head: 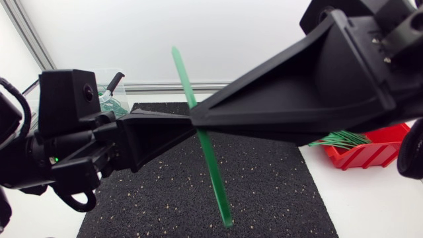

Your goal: Take a green cable tie from the red box, thread the tail through the head to close it, then place it in the transparent bin on the left.

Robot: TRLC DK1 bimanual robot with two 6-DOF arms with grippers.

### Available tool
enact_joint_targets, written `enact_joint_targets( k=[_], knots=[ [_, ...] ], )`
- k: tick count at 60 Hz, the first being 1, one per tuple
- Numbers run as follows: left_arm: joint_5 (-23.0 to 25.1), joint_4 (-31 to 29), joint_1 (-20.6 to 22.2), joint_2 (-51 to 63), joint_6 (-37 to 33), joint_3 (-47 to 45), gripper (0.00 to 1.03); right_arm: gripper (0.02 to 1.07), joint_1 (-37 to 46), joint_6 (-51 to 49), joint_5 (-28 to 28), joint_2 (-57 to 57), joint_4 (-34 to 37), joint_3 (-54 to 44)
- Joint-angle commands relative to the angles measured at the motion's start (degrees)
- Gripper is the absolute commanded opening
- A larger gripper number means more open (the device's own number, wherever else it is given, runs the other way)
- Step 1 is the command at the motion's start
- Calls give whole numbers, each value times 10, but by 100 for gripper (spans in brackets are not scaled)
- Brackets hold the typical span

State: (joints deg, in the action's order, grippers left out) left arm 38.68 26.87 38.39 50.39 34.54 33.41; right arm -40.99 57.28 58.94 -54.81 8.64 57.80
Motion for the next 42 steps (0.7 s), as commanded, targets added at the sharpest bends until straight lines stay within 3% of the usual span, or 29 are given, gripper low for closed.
enact_joint_targets(
  k=[1,24,42],
  knots=[
    [-11,4,13,-8,13,7,4,8,31,70,12,0,4,5],
    [-58,1,51,-12,14,5,4,8,43,72,11,-7,40,2],
    [-58,5,45,-9,14,3,4,8,50,99,8,-8,99,-6]
  ],
)
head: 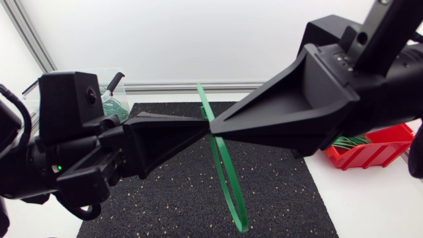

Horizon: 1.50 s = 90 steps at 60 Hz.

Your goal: Take a green cable tie from the red box, thread the tail through the head to close it, then place it in the transparent bin on the left.

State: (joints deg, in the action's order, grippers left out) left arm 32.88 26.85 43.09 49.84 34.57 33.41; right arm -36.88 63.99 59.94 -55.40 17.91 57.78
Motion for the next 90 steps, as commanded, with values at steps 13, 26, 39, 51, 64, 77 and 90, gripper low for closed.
enact_joint_targets(
  k=[13,26,39,51,64,77,90],
  knots=[
    [0,14,-16,10,11,-3,4,8,13,100,-8,6,0,-14],
    [0,26,-31,18,9,-3,4,8,5,122,-7,-6,9,-9],
    [0,36,-32,30,7,-2,4,8,1,126,-11,-13,33,-2],
    [0,36,-28,29,2,1,4,8,-1,127,-11,-23,39,-2],
    [-5,36,-22,24,2,-1,4,8,4,127,-11,-22,31,-4],
    [-12,34,-13,18,2,-3,4,8,13,127,-11,-17,24,-10],
    [-15,31,-11,6,2,-5,4,8,21,127,-12,-28,14,-17]
  ],
)
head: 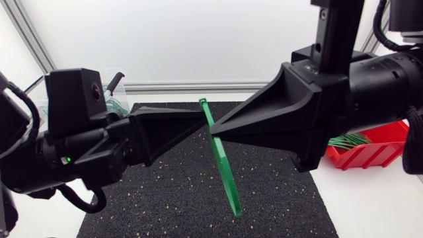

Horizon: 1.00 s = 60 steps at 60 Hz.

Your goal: Take a green cable tie from the red box, thread the tail through the head to close it, then place it in the transparent bin on the left.

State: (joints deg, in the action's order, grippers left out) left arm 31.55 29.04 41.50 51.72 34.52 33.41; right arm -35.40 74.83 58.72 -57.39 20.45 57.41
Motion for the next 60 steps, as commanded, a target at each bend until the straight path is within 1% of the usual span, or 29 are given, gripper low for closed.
enact_joint_targets(
  k=[1,12,21,29,35,39,46,51,53,60],
  knots=[
    [-2,9,6,-14,2,-5,4,8,7,20,0,-10,-12,-13],
    [-3,8,11,-20,1,-11,4,8,7,24,-1,-18,-22,-12],
    [-6,4,29,-28,-11,-17,4,8,7,25,-2,-24,-26,-9],
    [-45,-5,66,-35,-53,-26,4,8,7,30,-2,-22,-30,-6],
    [-88,-5,96,-40,-90,-39,4,8,7,30,-2,-18,-30,-5],
    [-110,-3,103,-40,-113,-41,4,8,6,32,-3,-15,-30,-6],
    [-120,-1,104,-42,-132,-42,4,8,7,41,-13,-24,-30,-11],
    [-157,0,131,-51,-156,-46,4,8,6,41,-17,-32,-30,-14],
    [-165,0,133,-55,-157,-44,4,8,5,40,-18,-32,-30,-18],
    [-166,-5,127,-60,-157,-36,4,8,5,40,-20,-33,-29,-21]
  ],
)
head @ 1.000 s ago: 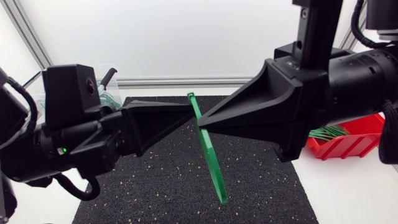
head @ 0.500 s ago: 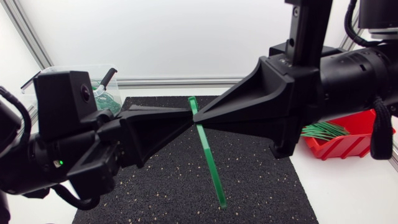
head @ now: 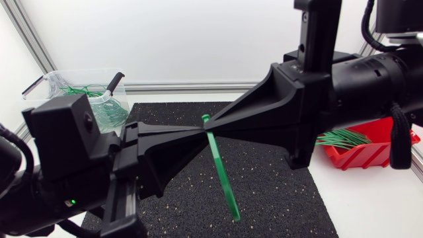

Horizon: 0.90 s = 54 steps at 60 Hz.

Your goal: Take a green cable tie from the red box, thread the tail through the head to close it, then place it in the transparent bin on the left.

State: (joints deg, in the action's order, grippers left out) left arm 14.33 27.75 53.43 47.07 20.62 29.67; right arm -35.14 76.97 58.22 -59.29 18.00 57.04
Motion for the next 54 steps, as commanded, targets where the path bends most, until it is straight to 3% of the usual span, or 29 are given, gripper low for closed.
enact_joint_targets(
  k=[1,28,34,39,46,54],
  knots=[
    [6,6,8,-15,-17,1,4,8,2,18,-16,-15,-4,-18],
    [18,-9,4,-28,-22,3,4,8,3,-8,-24,-54,1,-16],
    [37,-14,-16,-22,-30,2,4,23,4,-22,-24,-48,1,-12],
    [48,-15,-38,-17,-40,-1,4,26,5,-37,-23,-41,5,-9],
    [79,-14,-71,-7,-51,-1,4,45,5,-54,-12,-29,9,-4],
    [95,-15,-86,-4,-79,-6,4,47,9,-60,-12,-17,9,-2]
  ],
)
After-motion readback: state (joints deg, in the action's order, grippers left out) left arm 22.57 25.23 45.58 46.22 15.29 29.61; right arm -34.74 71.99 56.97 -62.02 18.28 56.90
